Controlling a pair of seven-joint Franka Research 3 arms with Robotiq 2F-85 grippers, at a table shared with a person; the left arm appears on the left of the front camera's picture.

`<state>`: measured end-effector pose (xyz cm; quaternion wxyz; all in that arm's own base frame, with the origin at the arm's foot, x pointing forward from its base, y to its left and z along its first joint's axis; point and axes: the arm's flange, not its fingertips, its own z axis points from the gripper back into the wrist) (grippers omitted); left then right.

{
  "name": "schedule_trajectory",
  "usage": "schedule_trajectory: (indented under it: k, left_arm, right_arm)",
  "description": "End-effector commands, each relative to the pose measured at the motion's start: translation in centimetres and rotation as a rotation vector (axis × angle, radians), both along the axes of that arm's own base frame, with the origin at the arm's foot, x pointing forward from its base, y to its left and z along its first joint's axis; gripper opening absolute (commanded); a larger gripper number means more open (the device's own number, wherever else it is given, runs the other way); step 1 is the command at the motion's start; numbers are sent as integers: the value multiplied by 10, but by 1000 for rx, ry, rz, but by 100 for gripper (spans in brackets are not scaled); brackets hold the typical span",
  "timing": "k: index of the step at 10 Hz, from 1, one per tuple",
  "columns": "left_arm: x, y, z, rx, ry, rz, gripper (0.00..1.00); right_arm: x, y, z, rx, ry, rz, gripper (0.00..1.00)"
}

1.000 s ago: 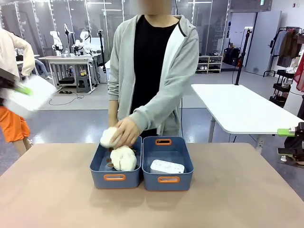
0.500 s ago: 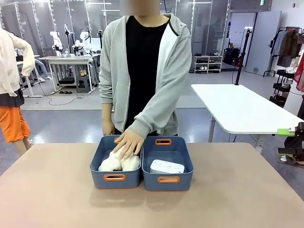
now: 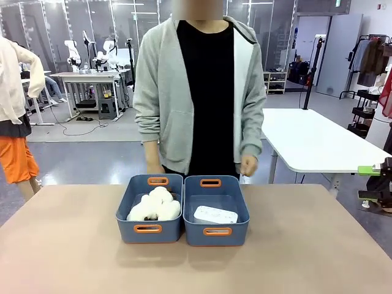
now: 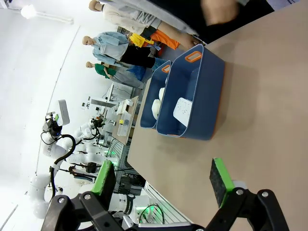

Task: Sort the digital clocks into the basket.
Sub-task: Pick up the Digital clock from the table and place it into the empty Plastic storage basket.

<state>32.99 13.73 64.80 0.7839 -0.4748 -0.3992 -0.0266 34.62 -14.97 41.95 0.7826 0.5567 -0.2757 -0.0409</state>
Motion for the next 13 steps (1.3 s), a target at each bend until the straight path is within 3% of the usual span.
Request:
schedule_trajectory:
  k: [1,2,4,6,7,8,10,12,13]
  left_arm:
    - [32,-41,-4,80,58,-80,0]
    - [69,-120,-29,219,69,-112,0]
    - [97,-229,-57,246,78,-193,0]
    - [106,-327,-105,281,113,-263,0]
    - [111,-357,-116,324,80,-285,0]
    - [117,-384,-123,310,101,-304,0]
    - [146,-432,-141,306,77,-330,0]
    - [169,-465,-170,257,164,-345,0]
    - [185,-480,-192,238,193,-252,0]
  right_arm:
    - [-1,-1,0,-12,-8,17,100]
    - [-1,-1,0,-12,-8,17,100]
    - [-1,-1,0,-12,-8,17,100]
    - [-1,-1,0,-12,-8,17,100]
    - [-1,-1,0,-12,-8,17,100]
    - [-1,-1,0,-12,-8,17,100]
    - [-1,-1,0,-12,-8,17,100]
    - [-1,-1,0,-12,-8,17,100]
    - [-1,-1,0,-12,-8,17,100]
